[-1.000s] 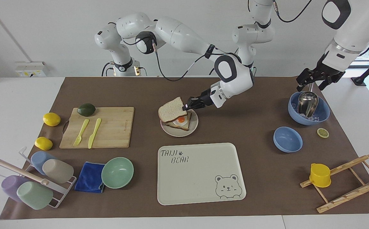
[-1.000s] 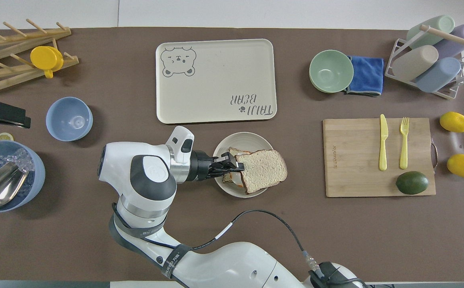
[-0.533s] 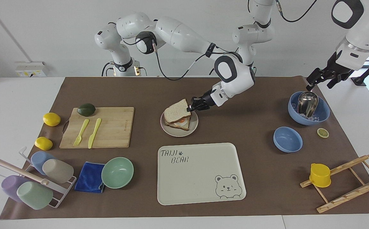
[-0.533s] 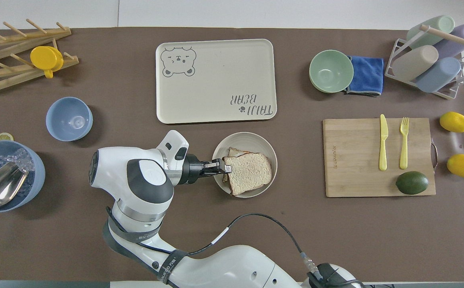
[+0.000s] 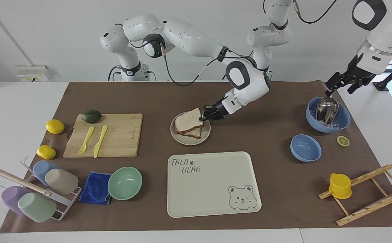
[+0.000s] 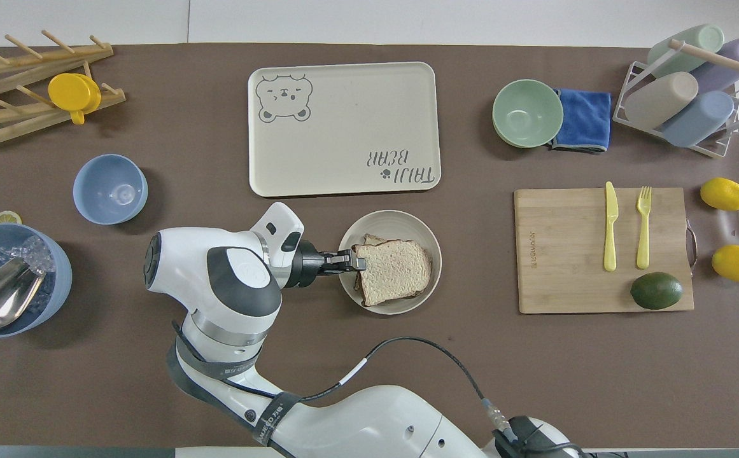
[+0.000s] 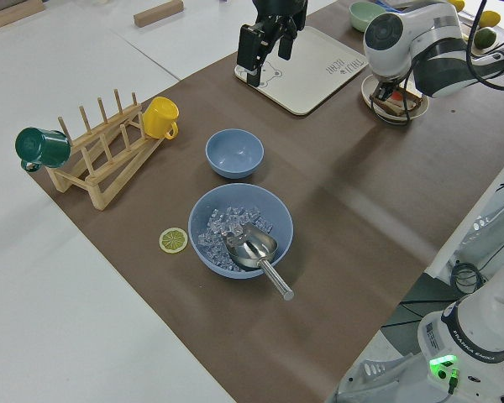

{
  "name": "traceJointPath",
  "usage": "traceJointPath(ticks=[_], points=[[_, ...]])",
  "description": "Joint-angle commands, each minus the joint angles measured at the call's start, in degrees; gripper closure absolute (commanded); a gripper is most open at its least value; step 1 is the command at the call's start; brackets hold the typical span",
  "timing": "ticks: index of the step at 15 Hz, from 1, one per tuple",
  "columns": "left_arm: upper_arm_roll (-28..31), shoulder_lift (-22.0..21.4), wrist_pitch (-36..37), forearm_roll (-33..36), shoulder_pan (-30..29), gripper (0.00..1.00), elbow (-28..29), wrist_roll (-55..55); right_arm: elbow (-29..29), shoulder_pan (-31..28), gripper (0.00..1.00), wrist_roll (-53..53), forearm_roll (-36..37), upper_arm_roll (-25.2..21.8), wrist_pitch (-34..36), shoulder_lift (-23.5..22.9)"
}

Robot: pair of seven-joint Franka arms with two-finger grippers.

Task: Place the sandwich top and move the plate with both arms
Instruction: 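Lower the bread onto the egg and open the right gripper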

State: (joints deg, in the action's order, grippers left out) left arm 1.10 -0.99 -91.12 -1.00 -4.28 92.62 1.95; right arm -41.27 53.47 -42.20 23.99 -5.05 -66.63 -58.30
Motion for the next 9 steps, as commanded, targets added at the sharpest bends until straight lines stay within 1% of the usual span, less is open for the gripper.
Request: traceJointPath(ticks=[1,2,4,6,7,8,9], points=[[-0.48,-1.73,-0.29,1.09,-0.47,0.0,1.87,-0.28,-0.92,-1.0,1.0,-2.53,-1.32,0.3,-2.01,0.82],[-0.48,-1.73,-0.29,1.09,-0.47,0.0,1.87,-0.28,-1.09,-1.09,1.0,-4.63,-1.84,0.3,-2.88,0.82],[-0.48,-1.73,-0.29,1.09,-0.47,0.0,1.87,-0.28,-3.37,-1.44,1.0,-8.06,-3.42,0.3,-5.43,1.78],[-0.48,-1.65,-0.29,1.09,-0.47,0.0,1.87,-0.37,-4.78,-1.18,1.0,-8.87,-3.51,0.3,-5.62,2.58],[-0.48,-1.73,-0.29,1.09,-0.47,0.0,1.87,-0.37,-4.79,-1.18,0.86,-8.95,-3.6,0.3,-5.62,2.58],[-0.48,-1.73,-0.29,1.09,-0.47,0.0,1.87,-0.46,-4.79,-1.26,0.64,-8.95,-3.6,0.3,-5.53,2.67],[-0.48,-1.73,-0.38,1.09,-0.47,0.0,1.87,-0.46,-4.79,-1.35,0.45,-8.87,-3.52,0.3,-5.53,2.67]])
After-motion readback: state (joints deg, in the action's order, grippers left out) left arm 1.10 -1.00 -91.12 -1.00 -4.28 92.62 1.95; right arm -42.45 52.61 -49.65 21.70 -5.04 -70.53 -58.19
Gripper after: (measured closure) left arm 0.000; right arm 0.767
